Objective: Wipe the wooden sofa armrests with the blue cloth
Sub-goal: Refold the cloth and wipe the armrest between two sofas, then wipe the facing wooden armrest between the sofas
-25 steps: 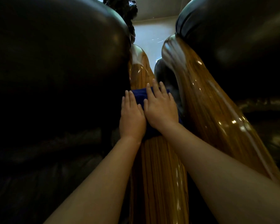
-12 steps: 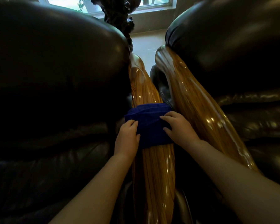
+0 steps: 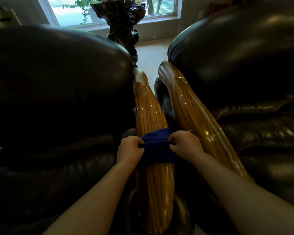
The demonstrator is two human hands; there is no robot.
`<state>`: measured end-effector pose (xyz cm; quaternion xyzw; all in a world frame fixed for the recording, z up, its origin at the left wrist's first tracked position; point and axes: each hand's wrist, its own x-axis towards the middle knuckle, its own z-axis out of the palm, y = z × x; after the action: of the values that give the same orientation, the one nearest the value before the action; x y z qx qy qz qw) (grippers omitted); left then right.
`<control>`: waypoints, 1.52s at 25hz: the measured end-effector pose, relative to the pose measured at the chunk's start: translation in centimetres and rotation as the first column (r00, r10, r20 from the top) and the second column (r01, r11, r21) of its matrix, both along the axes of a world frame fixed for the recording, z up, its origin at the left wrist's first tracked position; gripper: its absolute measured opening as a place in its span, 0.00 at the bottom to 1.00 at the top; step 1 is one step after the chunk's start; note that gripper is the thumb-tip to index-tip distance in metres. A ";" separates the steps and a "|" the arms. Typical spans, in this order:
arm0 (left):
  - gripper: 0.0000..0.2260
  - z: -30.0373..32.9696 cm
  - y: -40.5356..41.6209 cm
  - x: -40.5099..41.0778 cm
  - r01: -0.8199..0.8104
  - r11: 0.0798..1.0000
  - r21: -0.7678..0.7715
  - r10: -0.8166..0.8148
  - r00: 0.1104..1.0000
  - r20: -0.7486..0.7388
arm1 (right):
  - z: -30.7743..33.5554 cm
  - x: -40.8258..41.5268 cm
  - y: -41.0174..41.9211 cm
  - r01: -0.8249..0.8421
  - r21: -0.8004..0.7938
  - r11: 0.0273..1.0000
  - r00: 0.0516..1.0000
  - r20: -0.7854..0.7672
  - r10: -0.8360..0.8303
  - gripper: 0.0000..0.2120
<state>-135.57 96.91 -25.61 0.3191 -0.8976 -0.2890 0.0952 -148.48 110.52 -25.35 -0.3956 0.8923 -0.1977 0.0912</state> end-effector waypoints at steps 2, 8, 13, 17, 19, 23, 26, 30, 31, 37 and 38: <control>0.09 3.0 -0.2 0.4 0.025 1.000 0.000 -0.025 0.999 -0.024 | 3.0 0.1 0.3 0.001 -0.028 1.000 0.999 0.053 0.000 0.09; 0.07 15.9 1.1 3.0 0.091 0.995 0.033 -0.087 0.990 -0.111 | 16.6 2.2 3.3 -0.056 -0.170 0.984 0.994 0.086 0.071 0.08; 0.05 26.2 4.0 5.1 0.129 0.991 0.024 -0.124 0.981 -0.152 | 27.2 4.9 7.6 -0.057 -0.241 0.969 0.998 -0.005 0.057 0.08; 0.06 31.6 8.7 5.1 0.191 0.982 -0.014 -0.190 0.967 -0.169 | 32.7 5.4 12.9 -0.058 -0.208 0.976 0.995 -0.097 0.038 0.07; 0.07 33.6 11.1 4.3 0.201 0.978 -0.059 -0.209 0.959 -0.194 | 34.2 4.9 15.5 -0.050 -0.213 0.976 0.994 -0.110 0.027 0.07; 0.06 34.7 15.4 1.9 0.237 0.966 -0.104 -0.252 0.950 -0.181 | 34.9 2.4 19.9 -0.061 -0.229 0.972 0.988 -0.153 0.026 0.06; 0.06 32.8 18.8 -1.3 0.200 0.973 -0.114 -0.217 0.963 -0.162 | 33.1 -1.7 22.8 -0.105 -0.211 0.972 0.986 -0.146 0.075 0.06; 0.06 27.4 22.6 -5.6 0.142 0.987 -0.072 -0.151 0.978 -0.144 | 28.4 -7.3 25.3 -0.178 -0.199 0.964 0.981 -0.107 0.159 0.05; 0.06 25.8 23.3 -6.7 0.131 0.989 -0.066 -0.139 0.980 -0.141 | 26.8 -8.7 25.7 -0.186 -0.197 0.962 0.981 -0.097 0.170 0.04; 0.06 16.9 25.5 -11.9 0.069 0.989 -0.130 -0.086 0.987 -0.132 | 18.1 -14.7 26.3 -0.221 -0.184 0.958 0.975 -0.081 0.209 0.05; 0.07 16.3 25.5 -12.3 0.073 0.984 -0.161 -0.095 0.986 -0.137 | 17.3 -15.2 26.2 -0.225 -0.186 0.956 0.973 -0.091 0.211 0.05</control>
<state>-147.84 122.46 -9.33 0.2507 -0.9208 -0.2443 0.1720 -163.65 136.75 -8.04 -0.5053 0.8221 -0.2590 0.0415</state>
